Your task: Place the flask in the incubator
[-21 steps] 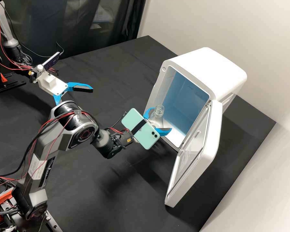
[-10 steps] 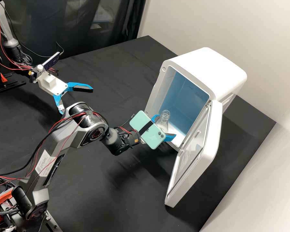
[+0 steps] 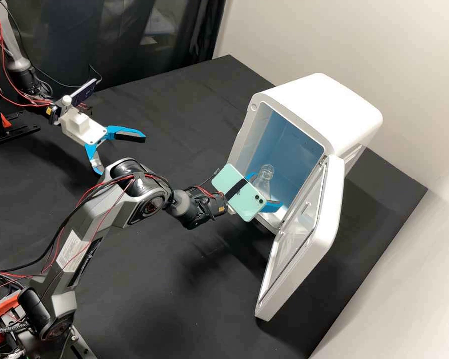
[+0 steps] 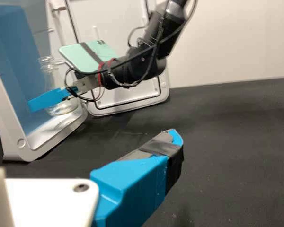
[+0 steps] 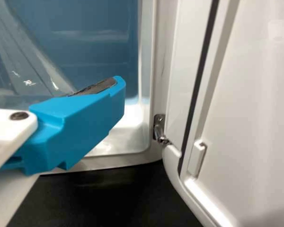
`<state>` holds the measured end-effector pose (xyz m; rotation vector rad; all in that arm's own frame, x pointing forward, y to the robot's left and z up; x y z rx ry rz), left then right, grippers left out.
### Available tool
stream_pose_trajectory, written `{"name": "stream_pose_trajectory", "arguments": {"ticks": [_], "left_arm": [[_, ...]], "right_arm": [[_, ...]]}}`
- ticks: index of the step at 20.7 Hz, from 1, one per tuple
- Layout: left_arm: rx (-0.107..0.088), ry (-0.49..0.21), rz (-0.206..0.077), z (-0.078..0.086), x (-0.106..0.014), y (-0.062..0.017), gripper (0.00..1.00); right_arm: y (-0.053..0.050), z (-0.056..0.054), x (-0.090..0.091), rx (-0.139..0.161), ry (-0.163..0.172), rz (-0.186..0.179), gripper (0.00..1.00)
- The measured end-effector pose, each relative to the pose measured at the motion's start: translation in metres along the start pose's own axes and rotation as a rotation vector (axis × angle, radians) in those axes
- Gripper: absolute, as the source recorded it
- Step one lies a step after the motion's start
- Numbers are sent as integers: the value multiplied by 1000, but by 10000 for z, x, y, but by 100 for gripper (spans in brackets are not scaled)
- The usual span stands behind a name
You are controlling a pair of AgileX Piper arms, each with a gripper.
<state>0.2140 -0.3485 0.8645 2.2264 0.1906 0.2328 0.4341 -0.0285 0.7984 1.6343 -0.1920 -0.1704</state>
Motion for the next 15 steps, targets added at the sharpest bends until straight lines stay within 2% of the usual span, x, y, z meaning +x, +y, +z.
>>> {"name": "stream_pose_trajectory", "arguments": {"ticks": [1, 4, 5, 7, 8, 10, 12, 15], "left_arm": [[-12, 4, 7, -27, -17, 22, 100], [-27, 33, 37, -94, -60, 94, 100], [-26, 42, 44, -113, -70, 108, 100], [-29, 48, 59, -136, -87, 135, 100], [-40, 48, 60, -149, -96, 141, 100], [-40, 48, 65, -174, -119, 160, 100], [-50, 57, 70, -205, -137, 174, 100], [-61, 66, 74, -225, -147, 181, 100]], "right_arm": [[3, -4, 4, -1, 0, 1, 0], [-6, -14, 5, 7, -7, 3, 0], [-3, -22, 18, 7, -18, 0, 0], [11, -81, 58, 9, -25, -2, 0], [13, -122, 77, 6, -25, -1, 0], [41, -206, 136, 0, -22, 14, 0], [47, -263, 204, -23, -9, 27, 0], [41, -313, 270, -39, -17, 15, 0]]}}
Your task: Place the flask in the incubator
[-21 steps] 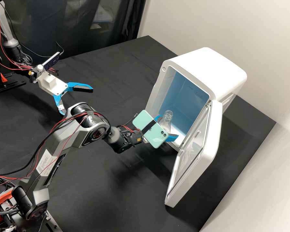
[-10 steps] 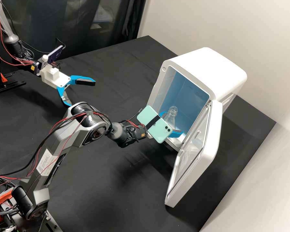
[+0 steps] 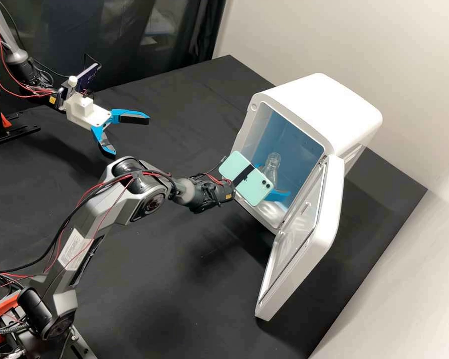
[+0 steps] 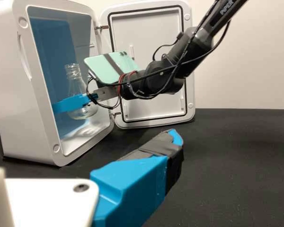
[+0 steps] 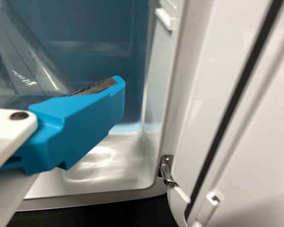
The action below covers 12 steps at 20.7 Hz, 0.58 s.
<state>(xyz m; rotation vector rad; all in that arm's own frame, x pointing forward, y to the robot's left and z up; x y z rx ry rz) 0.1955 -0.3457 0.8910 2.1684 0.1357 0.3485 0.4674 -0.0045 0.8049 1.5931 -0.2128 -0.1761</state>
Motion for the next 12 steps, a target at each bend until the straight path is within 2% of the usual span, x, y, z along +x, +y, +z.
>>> {"name": "stream_pose_trajectory", "arguments": {"ticks": [5, 9, 12], "left_arm": [[4, -9, -3, 9, 0, -2, 100], [5, -11, -4, 11, -1, -2, 100], [5, -19, -5, 27, 4, -5, 100]], "right_arm": [[-67, -64, 116, -2, -37, -19, 0], [-136, -113, 173, -16, -50, -43, 0], [-129, -137, 218, -24, -52, -41, 0]]}}
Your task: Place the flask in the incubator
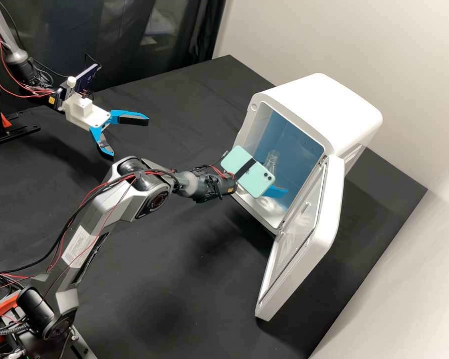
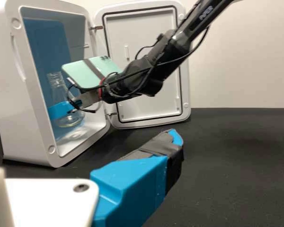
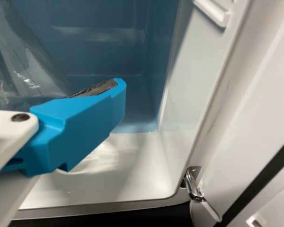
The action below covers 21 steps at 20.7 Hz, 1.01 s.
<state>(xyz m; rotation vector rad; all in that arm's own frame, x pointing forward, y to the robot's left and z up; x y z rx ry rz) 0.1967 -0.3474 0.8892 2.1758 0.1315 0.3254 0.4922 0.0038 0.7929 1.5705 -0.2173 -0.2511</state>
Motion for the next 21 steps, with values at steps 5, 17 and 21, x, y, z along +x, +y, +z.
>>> {"name": "stream_pose_trajectory", "arguments": {"ticks": [5, 17, 21], "left_arm": [[0, -5, -1, 12, 3, -2, 100], [0, -10, -2, 22, 6, -3, 100], [0, -10, -2, 22, 6, -3, 100]], "right_arm": [[8, -16, 62, 16, -17, 0, 0], [-282, 21, 146, -46, -59, -62, 0], [-372, -9, 189, -79, -58, -74, 0]]}}
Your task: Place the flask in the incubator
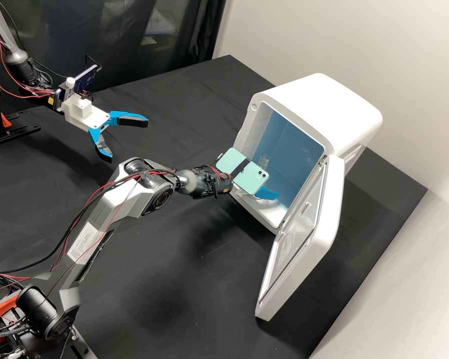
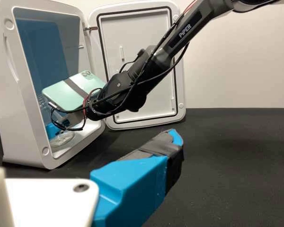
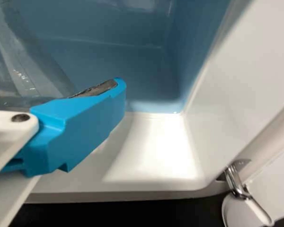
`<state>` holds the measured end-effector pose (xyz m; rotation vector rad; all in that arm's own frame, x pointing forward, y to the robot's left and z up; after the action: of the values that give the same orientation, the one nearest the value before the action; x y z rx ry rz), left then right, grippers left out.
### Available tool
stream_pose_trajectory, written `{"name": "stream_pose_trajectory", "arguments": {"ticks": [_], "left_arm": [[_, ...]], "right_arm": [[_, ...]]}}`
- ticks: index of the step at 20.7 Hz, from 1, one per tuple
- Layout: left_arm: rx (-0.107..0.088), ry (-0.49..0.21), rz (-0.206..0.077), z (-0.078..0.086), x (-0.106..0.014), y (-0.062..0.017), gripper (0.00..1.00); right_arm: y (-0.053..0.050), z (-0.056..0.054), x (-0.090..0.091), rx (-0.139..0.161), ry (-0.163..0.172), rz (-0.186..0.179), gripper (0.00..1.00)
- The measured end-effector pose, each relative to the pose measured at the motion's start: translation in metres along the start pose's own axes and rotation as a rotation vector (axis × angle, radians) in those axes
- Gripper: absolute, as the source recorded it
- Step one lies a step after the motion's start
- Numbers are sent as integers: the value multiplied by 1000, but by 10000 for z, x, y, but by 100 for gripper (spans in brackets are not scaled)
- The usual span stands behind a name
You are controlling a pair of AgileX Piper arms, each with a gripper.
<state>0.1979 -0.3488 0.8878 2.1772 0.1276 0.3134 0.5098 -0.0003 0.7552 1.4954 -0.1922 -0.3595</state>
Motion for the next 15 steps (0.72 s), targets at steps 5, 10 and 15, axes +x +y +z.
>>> {"name": "stream_pose_trajectory", "arguments": {"ticks": [5, 10, 15], "left_arm": [[0, -4, -1, 9, 2, -1, 100], [1, -6, -1, 11, 2, -2, 100], [1, -7, -2, 13, 3, -2, 100]], "right_arm": [[-37, 5, 26, -11, -2, 25, 0], [-67, -6, 107, -29, -4, 50, 0], [-54, -22, 156, -40, -6, 67, 100]]}}
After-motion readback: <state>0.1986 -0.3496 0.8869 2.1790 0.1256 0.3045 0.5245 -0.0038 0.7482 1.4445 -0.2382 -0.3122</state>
